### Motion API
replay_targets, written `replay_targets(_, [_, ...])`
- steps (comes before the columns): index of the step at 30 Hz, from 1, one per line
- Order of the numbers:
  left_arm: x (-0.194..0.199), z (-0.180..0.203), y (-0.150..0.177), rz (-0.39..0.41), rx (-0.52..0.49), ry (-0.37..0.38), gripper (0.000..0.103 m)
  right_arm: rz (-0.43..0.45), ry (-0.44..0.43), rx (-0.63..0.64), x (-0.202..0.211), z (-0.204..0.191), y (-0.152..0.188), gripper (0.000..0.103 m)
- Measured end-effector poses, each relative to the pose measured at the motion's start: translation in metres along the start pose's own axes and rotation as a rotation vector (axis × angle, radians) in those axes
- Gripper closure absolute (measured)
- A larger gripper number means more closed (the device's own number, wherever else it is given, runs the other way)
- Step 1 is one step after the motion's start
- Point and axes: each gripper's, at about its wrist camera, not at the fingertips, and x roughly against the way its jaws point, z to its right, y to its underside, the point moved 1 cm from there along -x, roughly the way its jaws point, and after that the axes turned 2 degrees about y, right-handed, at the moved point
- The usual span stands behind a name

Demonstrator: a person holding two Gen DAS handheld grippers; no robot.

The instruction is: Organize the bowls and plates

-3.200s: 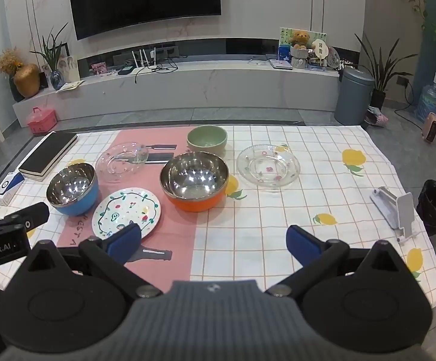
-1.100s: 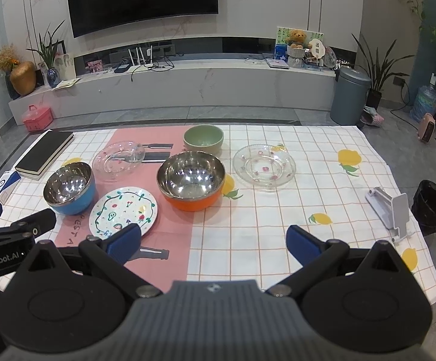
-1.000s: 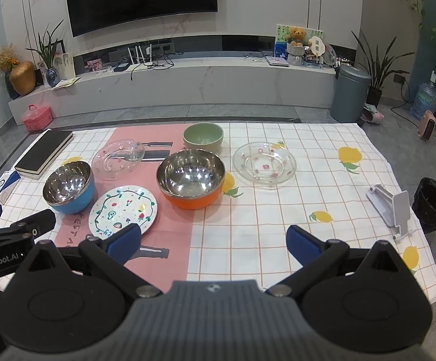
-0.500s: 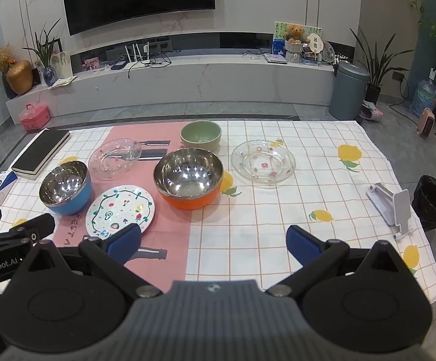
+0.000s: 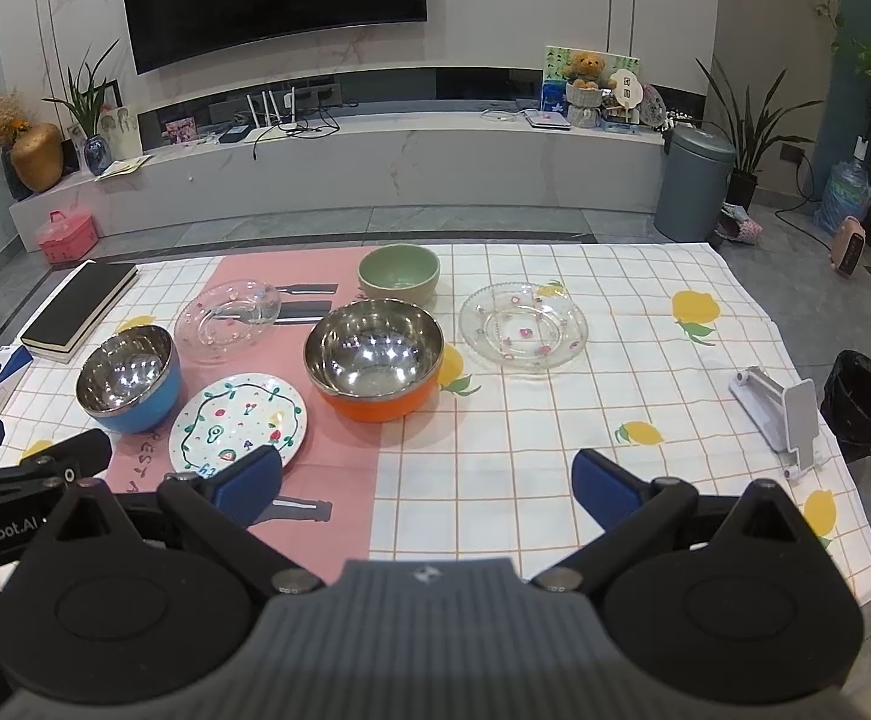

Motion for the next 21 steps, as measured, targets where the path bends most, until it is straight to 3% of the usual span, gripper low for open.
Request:
replay_targets(5, [0.0,-0.004,0.001,0.019,0.014,0.025,0.0,0.042,-0.04,-0.025,-0.004,0.004,0.003,0.003])
replay_targets(9, [-0.003,-0.005,-0.001,0.025,0.009,0.026,0.017,0.063,-0.039,0.005,-0.012,0.002,0.006,0.003])
replay_targets(14, [-0.015,-0.009,-0.004,0.004,0.052,0.086,0.023,0.088,-0.069,0.034,-0.022,0.001,0.007,0.004])
replay_targets(21, [-0.035,-0.007,-0.012,0.019,0.064,0.153,0.037,0.06,-0.071,0.046,-0.047,0.003,0.003,0.033])
